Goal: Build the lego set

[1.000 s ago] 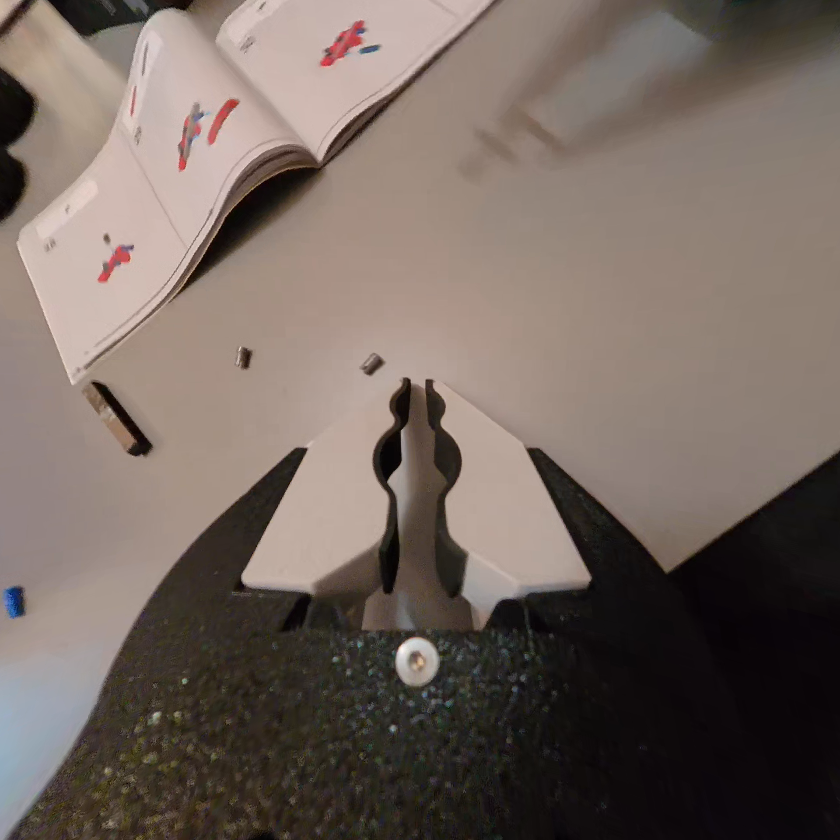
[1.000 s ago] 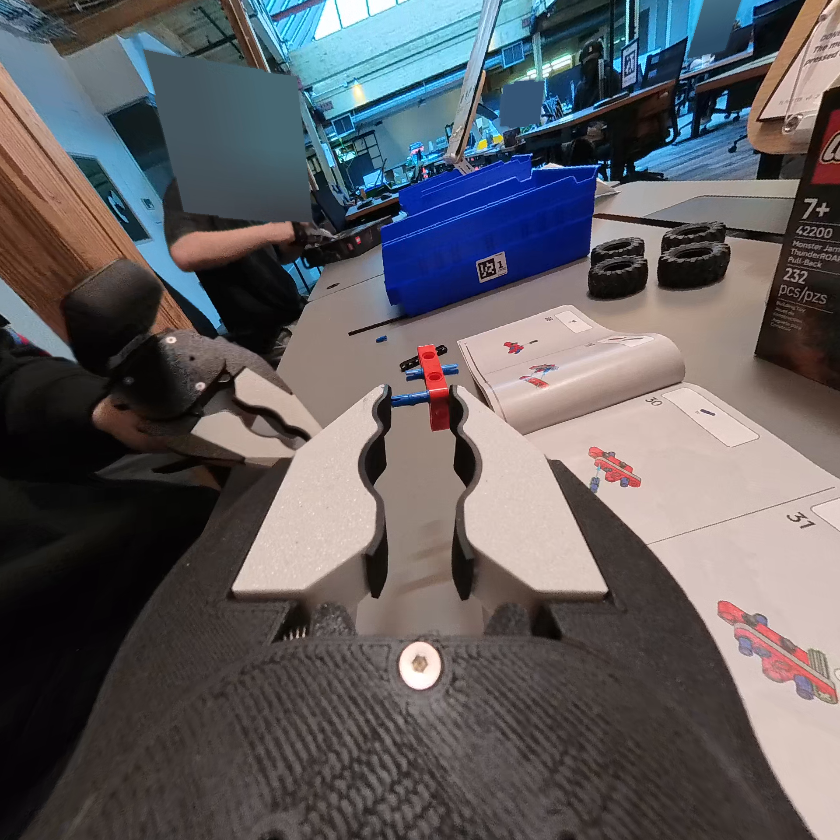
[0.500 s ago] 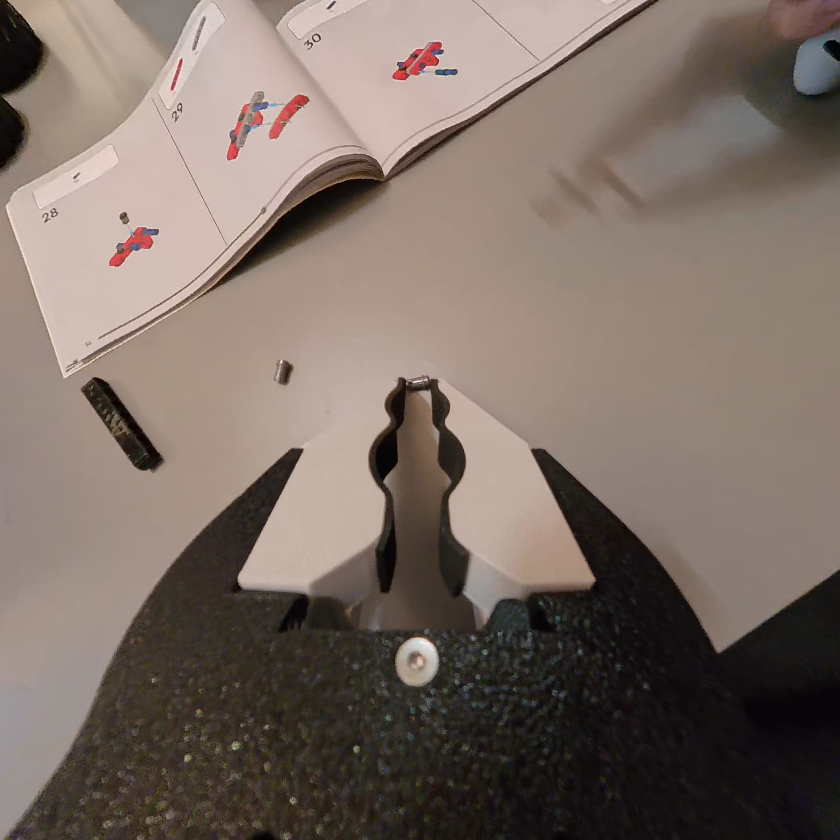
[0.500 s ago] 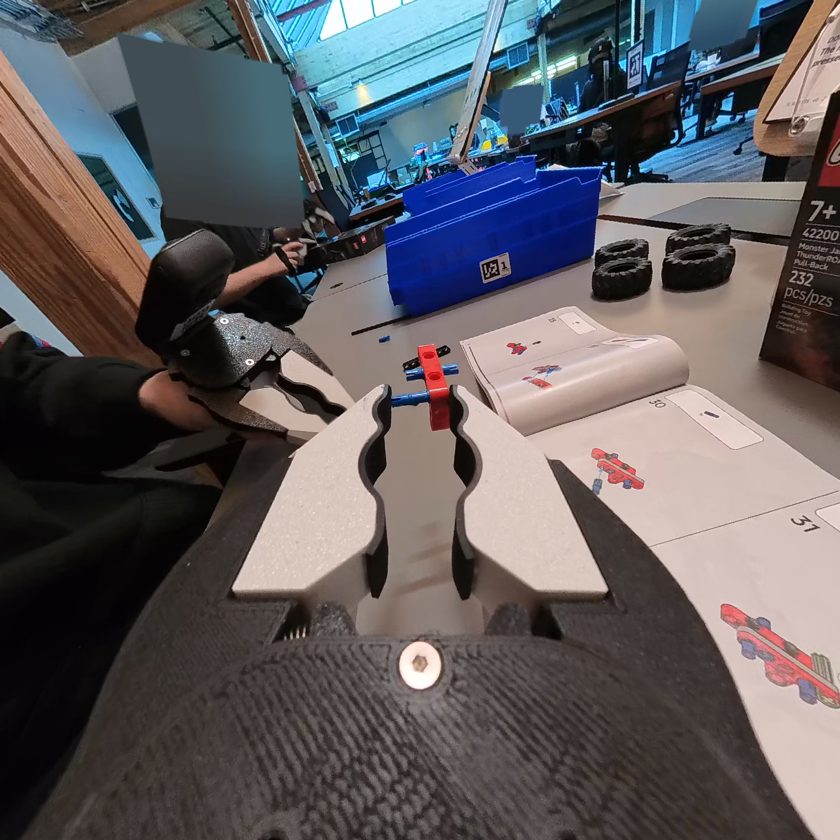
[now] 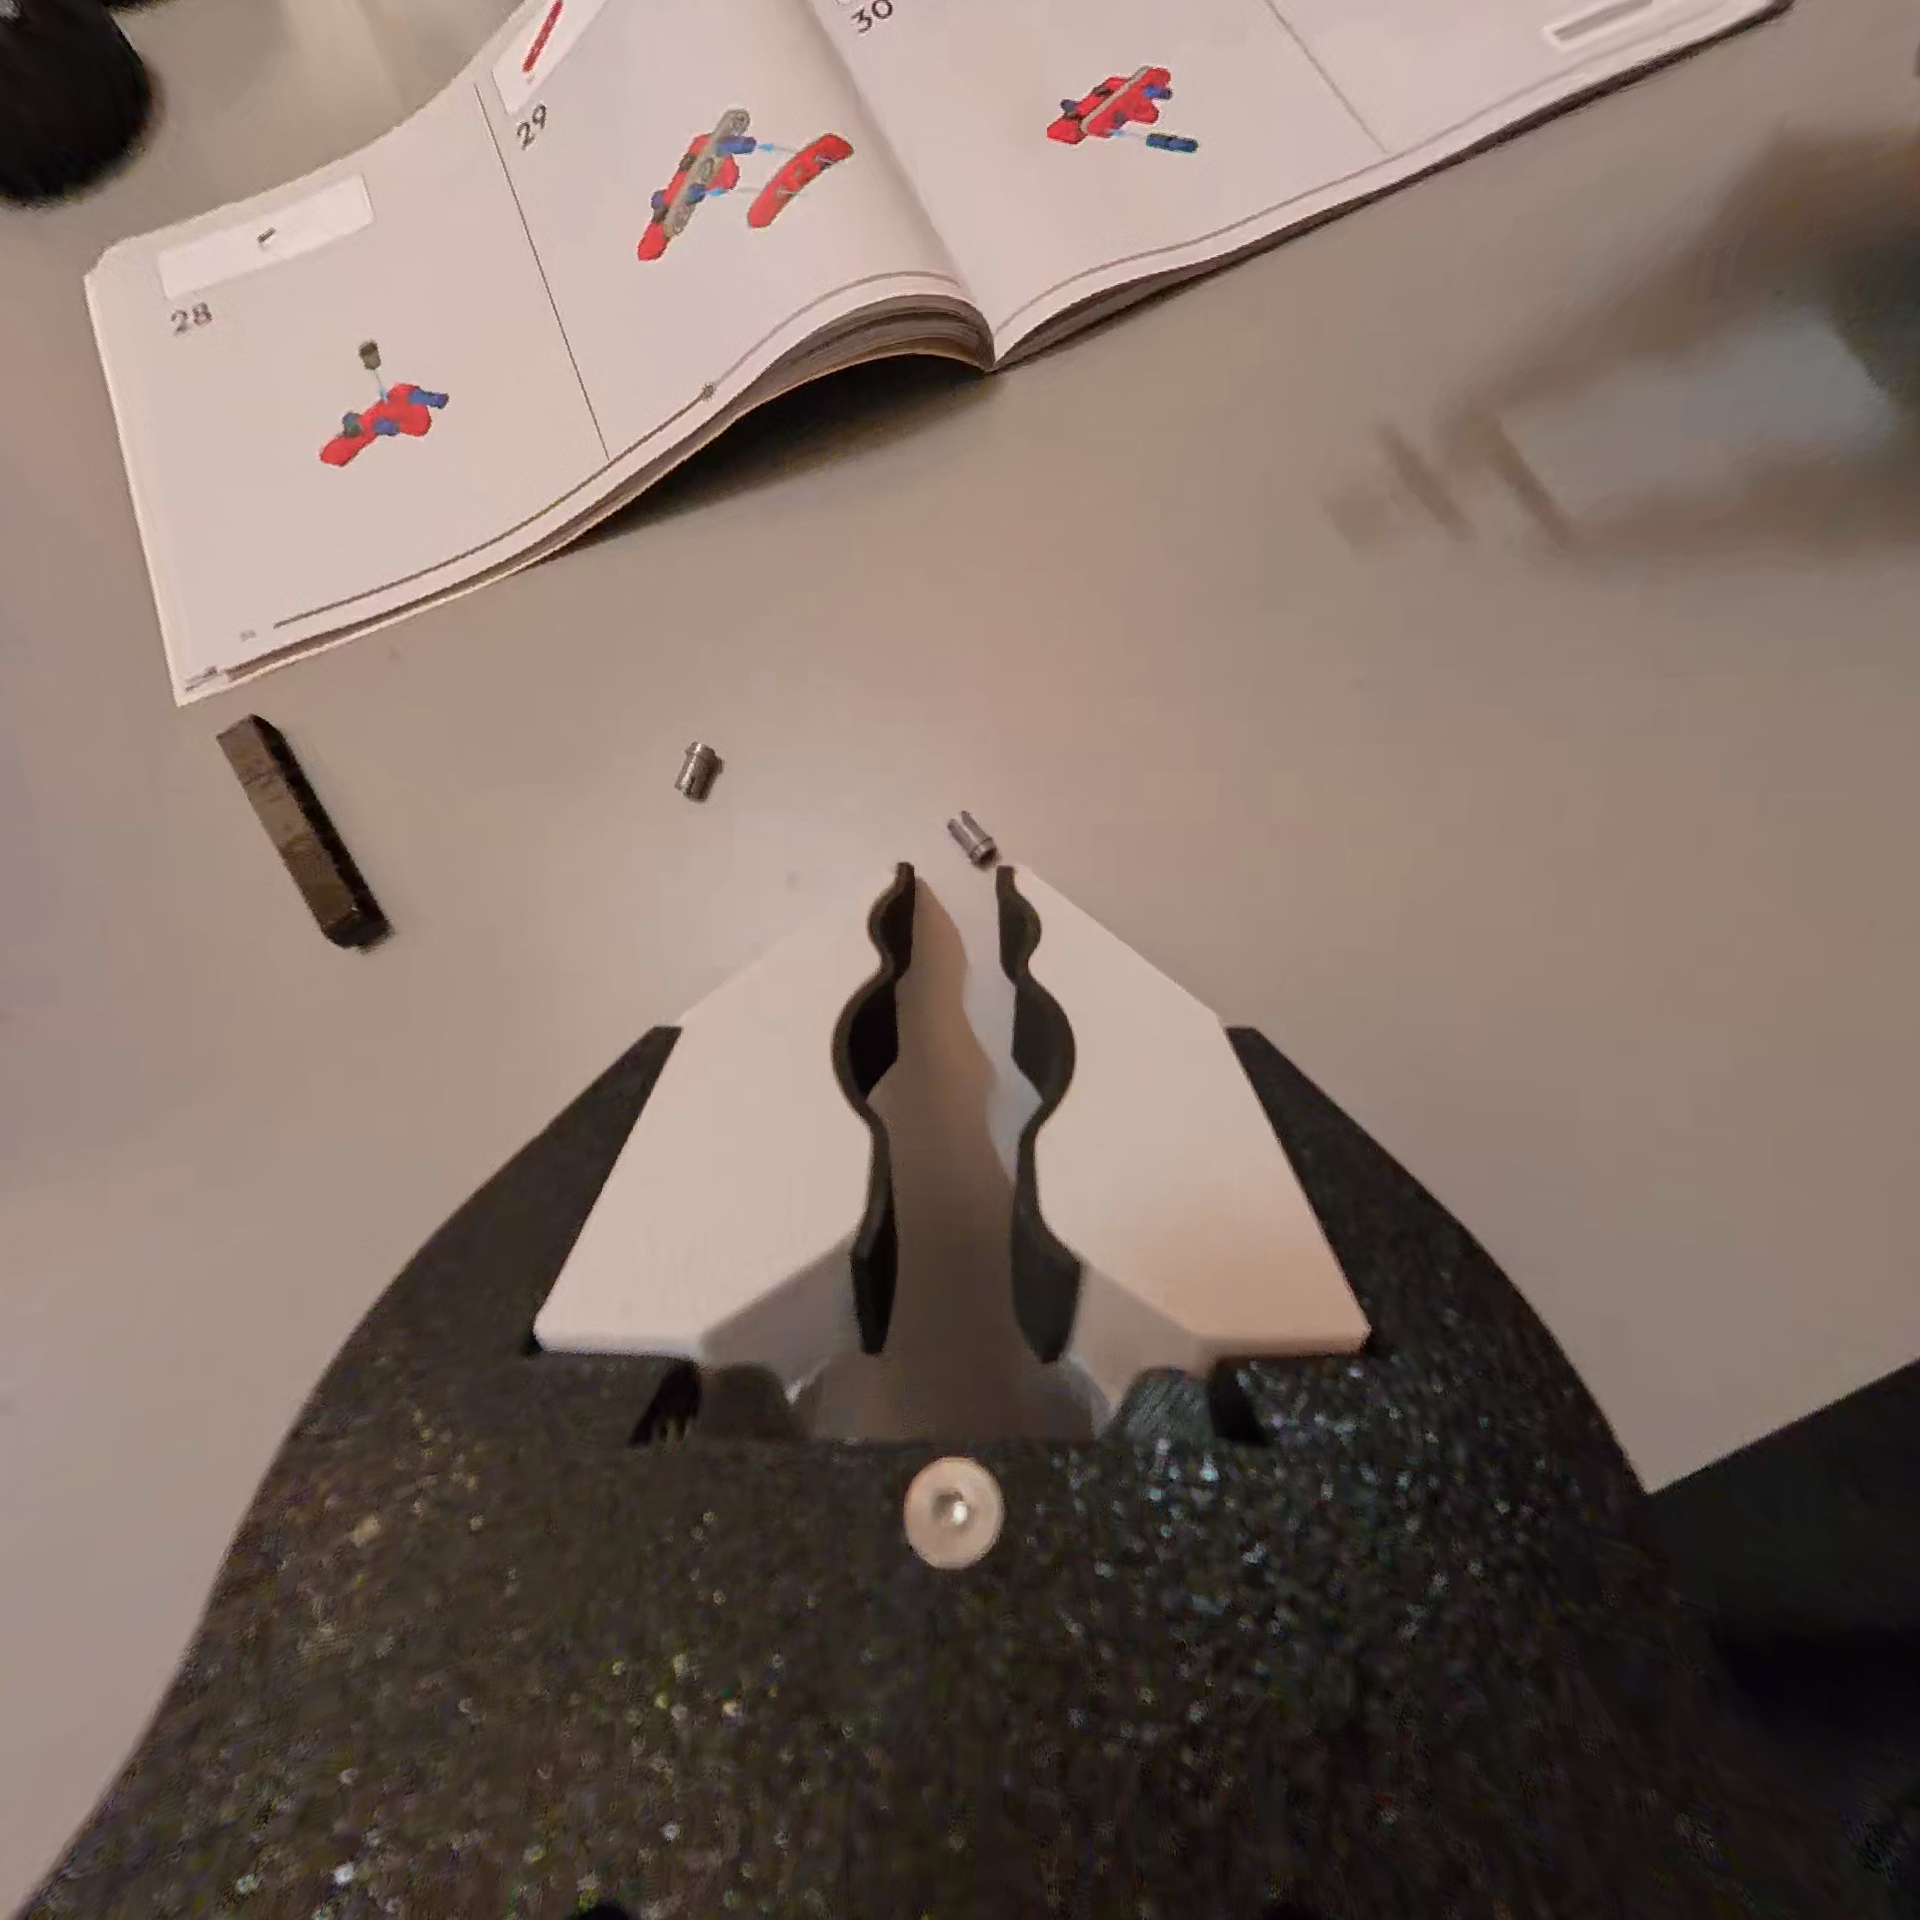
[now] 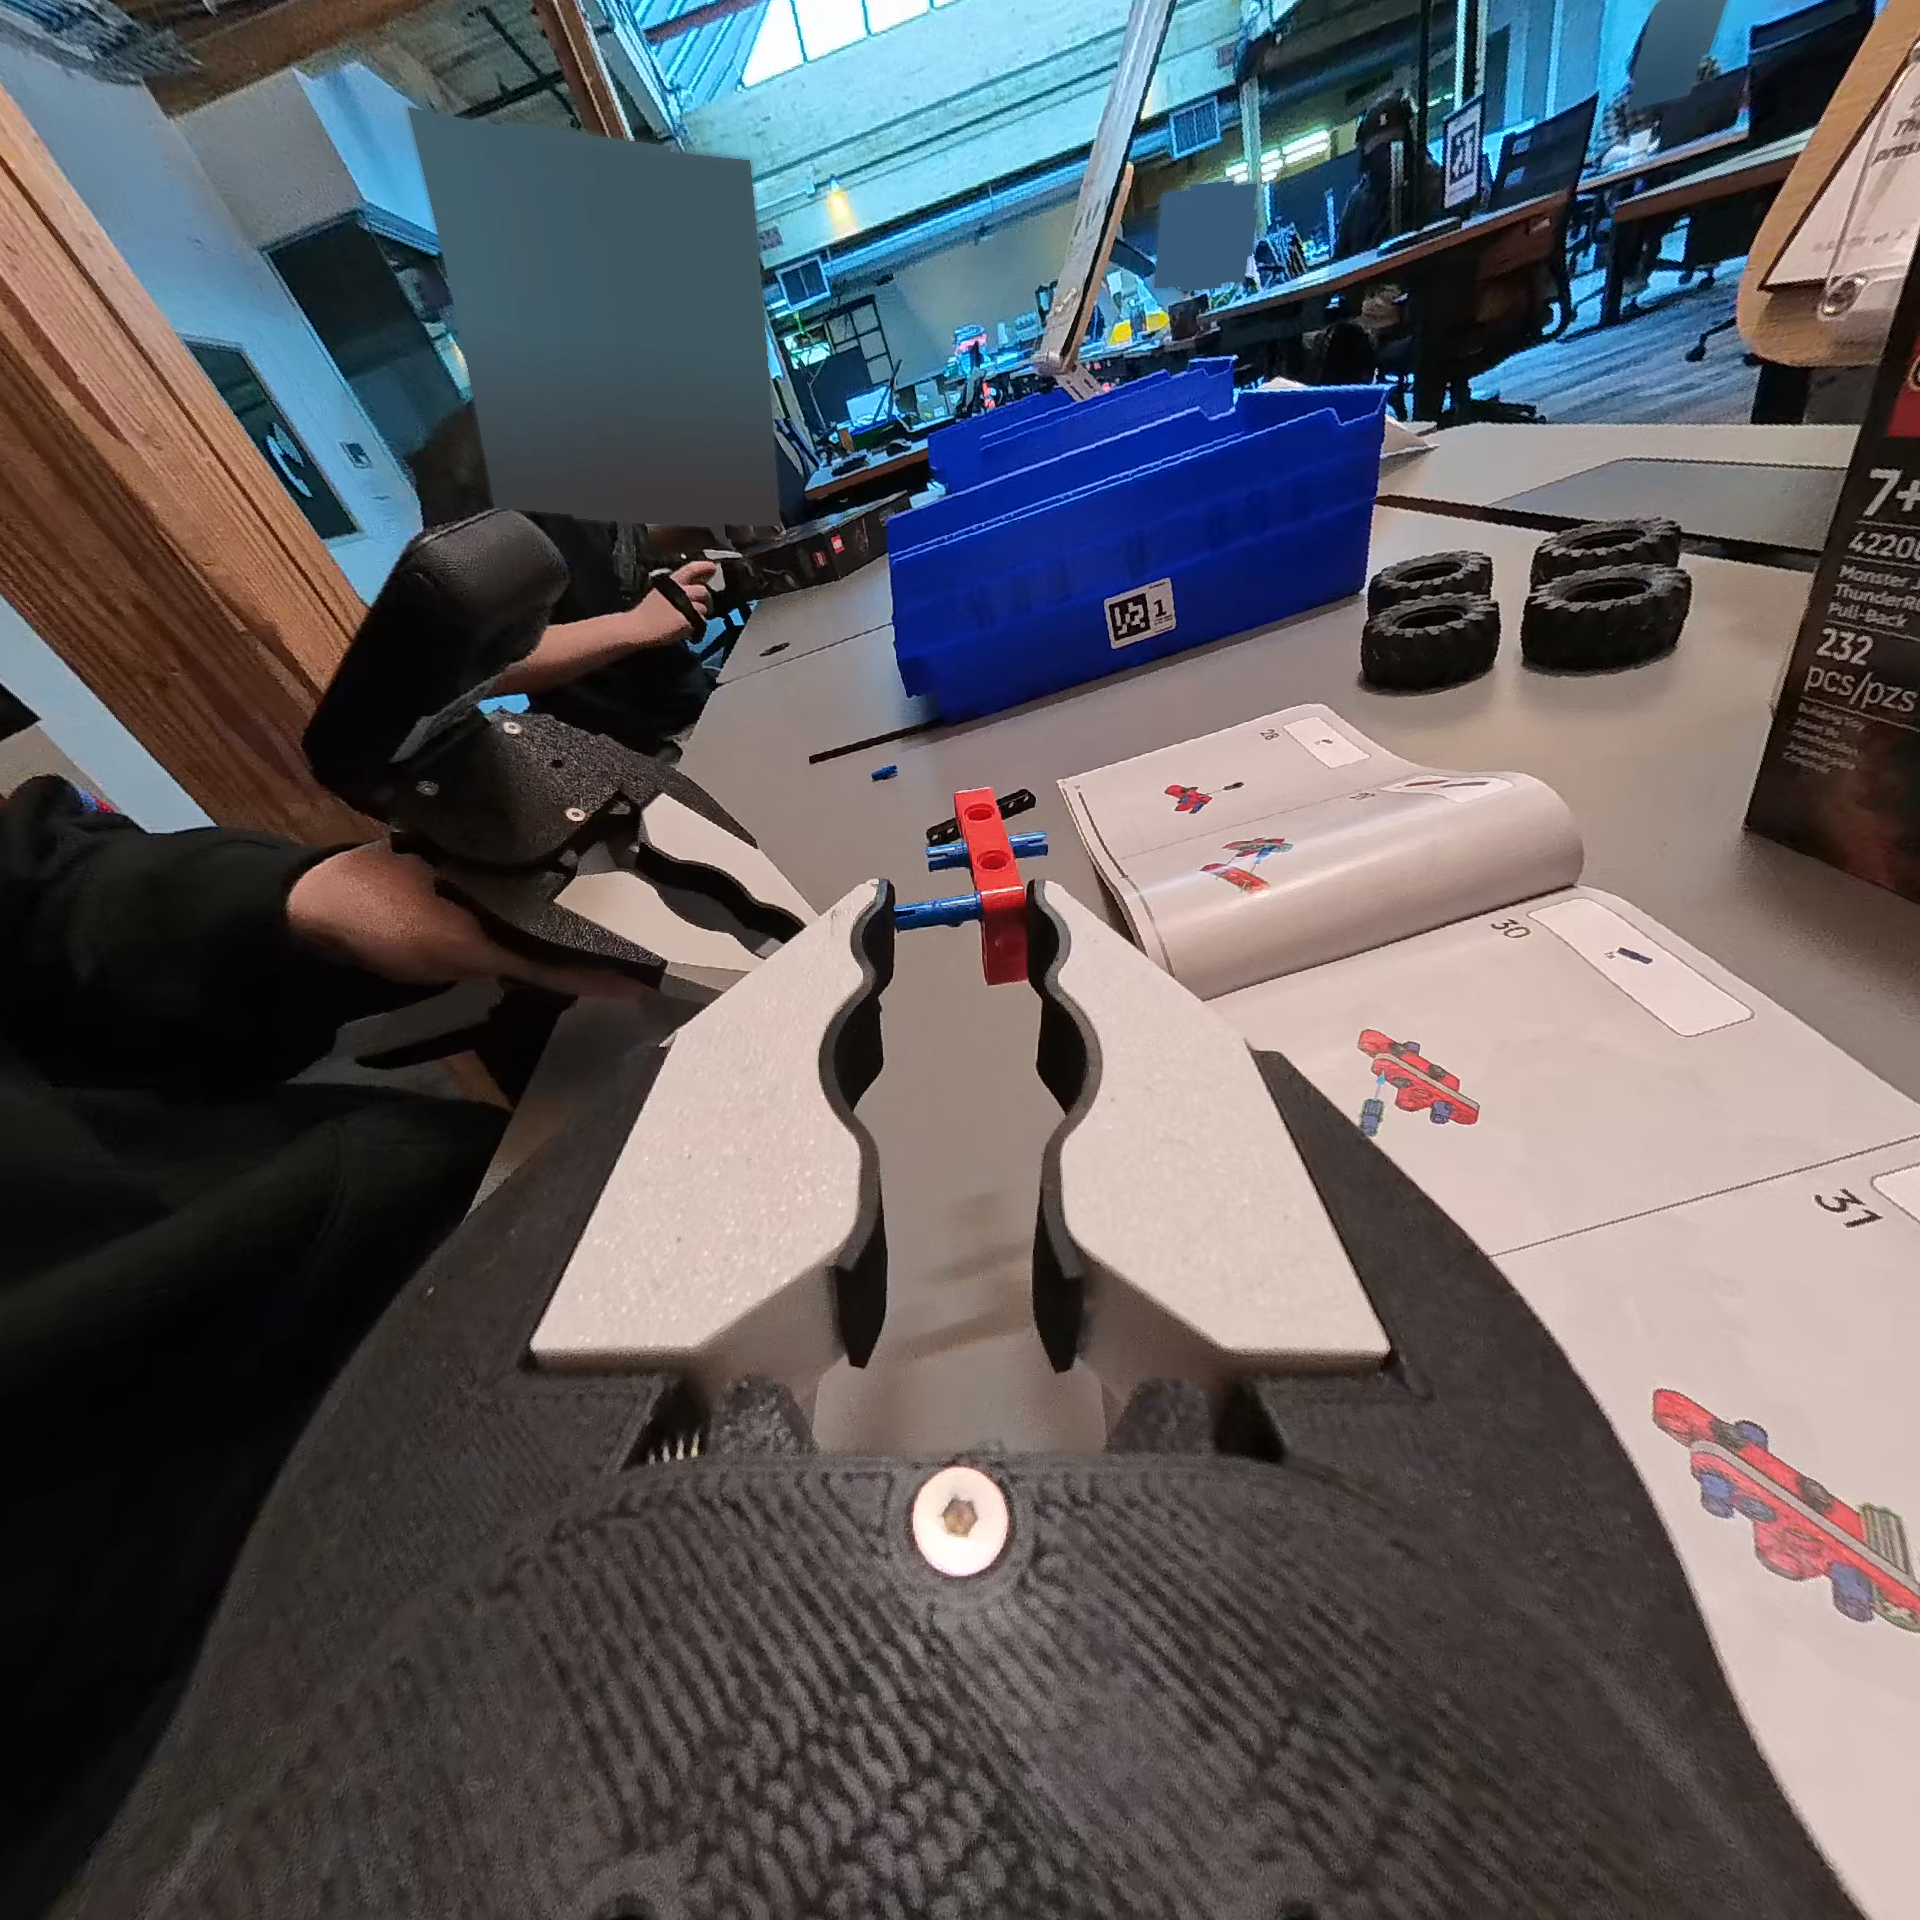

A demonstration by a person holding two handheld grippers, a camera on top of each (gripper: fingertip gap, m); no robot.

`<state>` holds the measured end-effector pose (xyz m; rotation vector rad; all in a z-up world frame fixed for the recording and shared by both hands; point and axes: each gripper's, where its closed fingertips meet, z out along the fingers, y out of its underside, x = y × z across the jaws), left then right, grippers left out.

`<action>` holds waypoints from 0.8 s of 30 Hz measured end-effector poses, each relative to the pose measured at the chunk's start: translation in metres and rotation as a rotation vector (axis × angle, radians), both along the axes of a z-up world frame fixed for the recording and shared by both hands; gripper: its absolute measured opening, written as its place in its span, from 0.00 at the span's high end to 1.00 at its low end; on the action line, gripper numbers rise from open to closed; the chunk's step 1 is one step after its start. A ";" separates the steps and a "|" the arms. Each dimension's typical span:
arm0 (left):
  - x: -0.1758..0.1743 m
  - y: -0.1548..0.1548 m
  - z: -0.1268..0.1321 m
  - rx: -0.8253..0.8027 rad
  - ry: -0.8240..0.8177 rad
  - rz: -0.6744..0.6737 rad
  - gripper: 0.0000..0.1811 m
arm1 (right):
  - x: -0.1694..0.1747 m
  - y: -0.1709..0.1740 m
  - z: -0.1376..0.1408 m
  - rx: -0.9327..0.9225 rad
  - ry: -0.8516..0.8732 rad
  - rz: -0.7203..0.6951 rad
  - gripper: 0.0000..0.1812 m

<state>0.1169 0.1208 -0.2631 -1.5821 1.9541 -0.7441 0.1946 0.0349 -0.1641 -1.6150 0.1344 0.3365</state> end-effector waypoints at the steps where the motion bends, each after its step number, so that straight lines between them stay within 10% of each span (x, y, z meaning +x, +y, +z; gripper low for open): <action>1: 0.000 -0.001 0.000 -0.018 0.004 0.011 0.92 | 0.000 0.000 0.000 0.000 0.003 0.000 0.88; 24: 0.003 0.000 0.000 0.023 -0.049 0.019 0.92 | -0.003 0.002 -0.002 -0.018 -0.018 0.009 0.88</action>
